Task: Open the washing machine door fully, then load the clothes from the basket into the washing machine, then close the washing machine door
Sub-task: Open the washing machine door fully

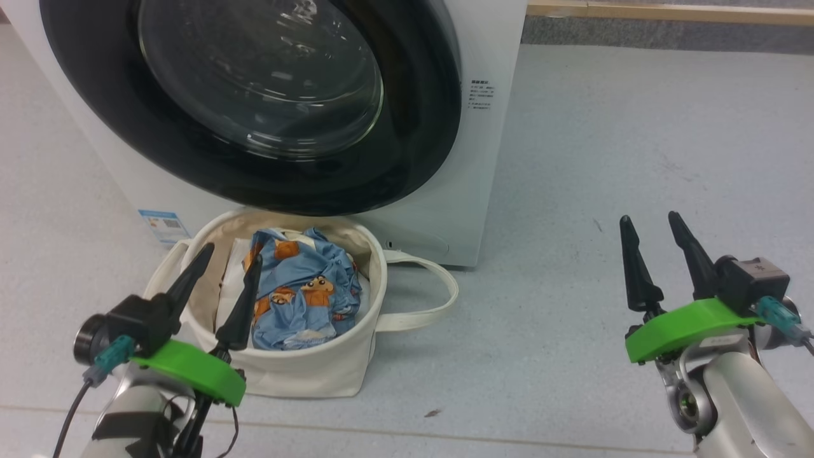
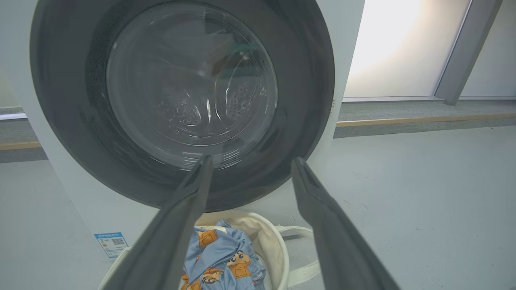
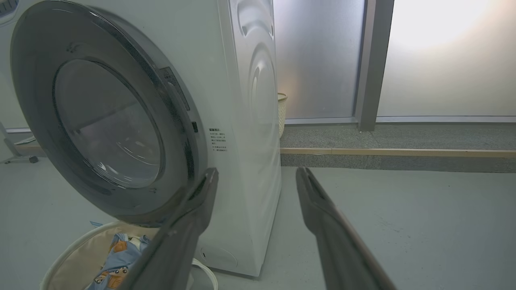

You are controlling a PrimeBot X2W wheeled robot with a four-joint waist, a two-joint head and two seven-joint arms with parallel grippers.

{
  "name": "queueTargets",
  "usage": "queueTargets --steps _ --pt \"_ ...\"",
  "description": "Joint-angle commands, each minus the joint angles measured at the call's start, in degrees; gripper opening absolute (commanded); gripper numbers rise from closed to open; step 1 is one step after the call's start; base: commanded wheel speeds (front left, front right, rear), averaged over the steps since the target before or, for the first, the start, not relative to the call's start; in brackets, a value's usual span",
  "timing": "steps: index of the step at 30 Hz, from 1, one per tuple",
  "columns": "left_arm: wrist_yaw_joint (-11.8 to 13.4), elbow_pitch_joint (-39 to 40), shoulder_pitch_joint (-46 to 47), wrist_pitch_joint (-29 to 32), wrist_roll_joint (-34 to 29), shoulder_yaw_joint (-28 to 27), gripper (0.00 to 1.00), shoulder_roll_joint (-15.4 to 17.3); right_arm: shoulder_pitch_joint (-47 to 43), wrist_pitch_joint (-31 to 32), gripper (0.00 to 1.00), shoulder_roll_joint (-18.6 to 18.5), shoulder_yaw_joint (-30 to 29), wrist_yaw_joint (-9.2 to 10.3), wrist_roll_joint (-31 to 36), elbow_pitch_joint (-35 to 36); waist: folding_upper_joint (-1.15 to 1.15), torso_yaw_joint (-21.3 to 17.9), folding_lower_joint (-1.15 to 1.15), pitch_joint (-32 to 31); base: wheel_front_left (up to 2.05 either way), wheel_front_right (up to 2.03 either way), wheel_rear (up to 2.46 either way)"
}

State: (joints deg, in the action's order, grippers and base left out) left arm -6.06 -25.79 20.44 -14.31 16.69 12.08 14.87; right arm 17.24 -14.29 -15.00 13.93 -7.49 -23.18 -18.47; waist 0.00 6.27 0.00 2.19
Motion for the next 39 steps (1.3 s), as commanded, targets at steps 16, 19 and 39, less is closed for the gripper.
queueTargets --steps 16,19,39 --pt "1.29 7.84 1.12 -0.69 -4.52 -6.08 1.0 -0.09 5.42 -0.71 1.0 1.49 -2.74 0.0 0.4 0.84 0.0 2.34 0.0 6.34 0.0 0.0 0.0" --pt "1.52 8.47 1.87 -0.69 -5.17 -7.53 1.0 -0.46 7.66 -0.71 1.0 1.92 -4.03 0.0 -1.21 0.81 0.0 3.09 0.0 9.41 0.0 0.0 0.0" --pt "-0.64 9.64 6.62 -0.69 -6.7 -10.94 1.0 -2.76 25.61 2.18 0.0 2.86 -4.47 0.0 -30.77 -3.54 0.0 6.78 0.0 20.39 0.0 0.0 0.0"
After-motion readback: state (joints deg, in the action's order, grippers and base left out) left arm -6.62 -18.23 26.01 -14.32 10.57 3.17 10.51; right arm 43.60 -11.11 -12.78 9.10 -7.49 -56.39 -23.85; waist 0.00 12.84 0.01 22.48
